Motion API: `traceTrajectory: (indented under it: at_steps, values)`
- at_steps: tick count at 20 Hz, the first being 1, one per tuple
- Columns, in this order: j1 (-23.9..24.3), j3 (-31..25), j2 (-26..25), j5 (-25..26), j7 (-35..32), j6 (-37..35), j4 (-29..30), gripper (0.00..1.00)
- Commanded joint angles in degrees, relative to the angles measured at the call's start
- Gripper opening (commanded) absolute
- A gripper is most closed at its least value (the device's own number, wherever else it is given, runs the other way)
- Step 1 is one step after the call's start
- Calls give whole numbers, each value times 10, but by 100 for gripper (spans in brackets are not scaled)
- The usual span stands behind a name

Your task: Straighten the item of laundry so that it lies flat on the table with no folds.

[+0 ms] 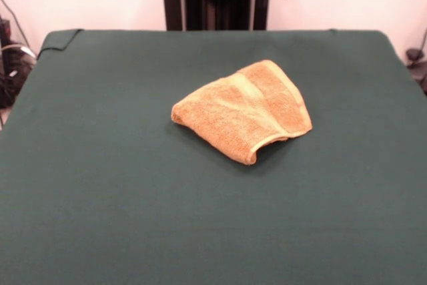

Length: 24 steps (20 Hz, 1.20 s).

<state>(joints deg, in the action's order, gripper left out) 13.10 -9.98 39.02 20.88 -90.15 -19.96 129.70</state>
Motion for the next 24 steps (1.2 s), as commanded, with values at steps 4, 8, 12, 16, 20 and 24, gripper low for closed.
traceTrajectory:
  at_steps: [4, 8, 12, 16, 20, 24]
  values:
    - [-21, -87, -29, -22, -64, 70, -84, 100]
    - [-35, -80, -40, -25, -69, 71, -105, 100]
    - [-43, -81, -62, -16, -56, 75, -140, 100]
    - [-53, -83, -89, -6, -44, 79, -184, 100]
    - [-66, -77, -112, 1, -42, 86, -220, 100]
    - [-73, -74, -136, 8, -38, 93, -254, 100]
